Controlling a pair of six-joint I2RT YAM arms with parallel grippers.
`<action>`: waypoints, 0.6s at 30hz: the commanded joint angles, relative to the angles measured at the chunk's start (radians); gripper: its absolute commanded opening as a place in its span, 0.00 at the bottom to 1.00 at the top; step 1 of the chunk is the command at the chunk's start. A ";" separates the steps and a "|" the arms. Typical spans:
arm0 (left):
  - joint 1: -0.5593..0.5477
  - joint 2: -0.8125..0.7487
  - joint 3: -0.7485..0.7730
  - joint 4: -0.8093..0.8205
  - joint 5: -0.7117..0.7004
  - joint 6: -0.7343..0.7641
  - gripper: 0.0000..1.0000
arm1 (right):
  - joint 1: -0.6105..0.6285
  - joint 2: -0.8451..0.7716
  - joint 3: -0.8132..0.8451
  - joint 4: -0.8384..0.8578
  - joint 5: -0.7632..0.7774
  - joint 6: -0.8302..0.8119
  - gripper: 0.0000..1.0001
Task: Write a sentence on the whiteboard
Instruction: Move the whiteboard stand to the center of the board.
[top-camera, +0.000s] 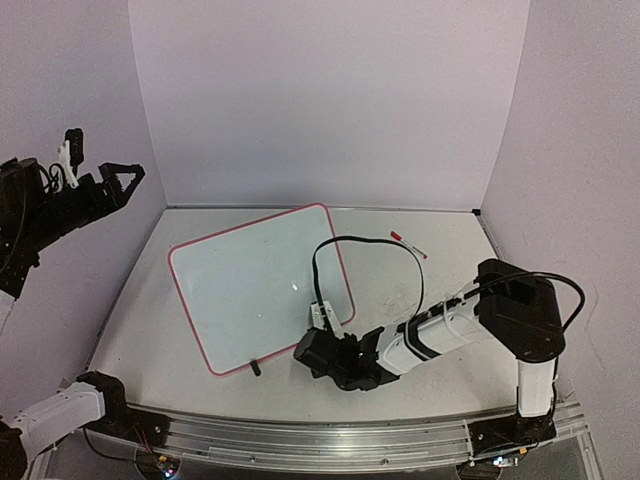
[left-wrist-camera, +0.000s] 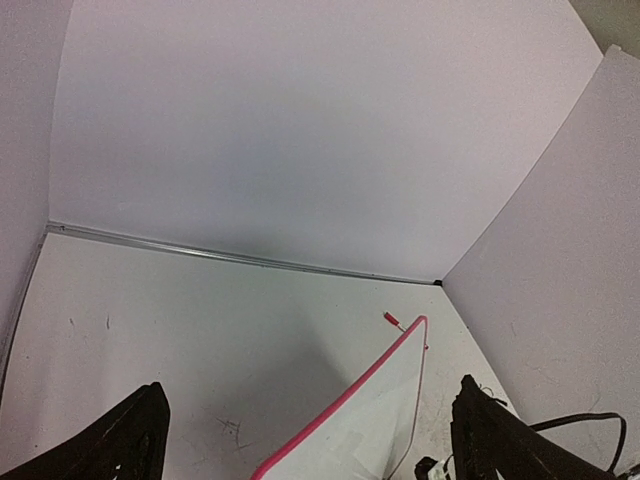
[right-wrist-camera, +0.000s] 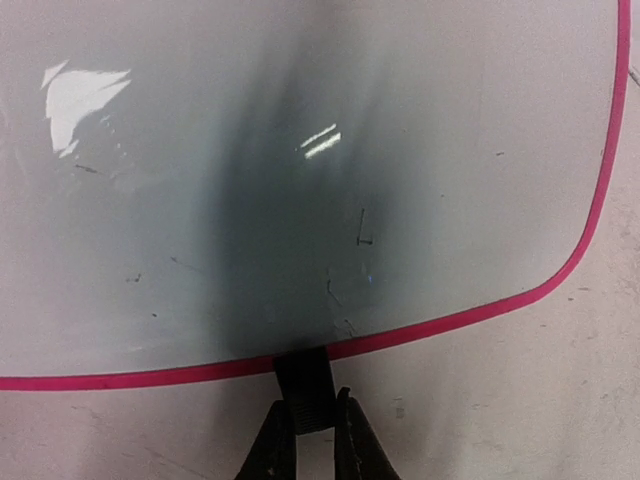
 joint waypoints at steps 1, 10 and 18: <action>0.001 0.053 -0.034 0.118 -0.014 0.004 0.99 | -0.072 -0.131 -0.103 -0.012 0.015 -0.059 0.00; 0.002 0.123 -0.085 0.213 -0.005 -0.011 0.99 | -0.136 -0.241 -0.273 0.015 -0.052 -0.086 0.00; 0.002 0.161 -0.108 0.242 -0.010 -0.022 0.99 | -0.135 -0.215 -0.256 -0.198 0.008 0.195 0.00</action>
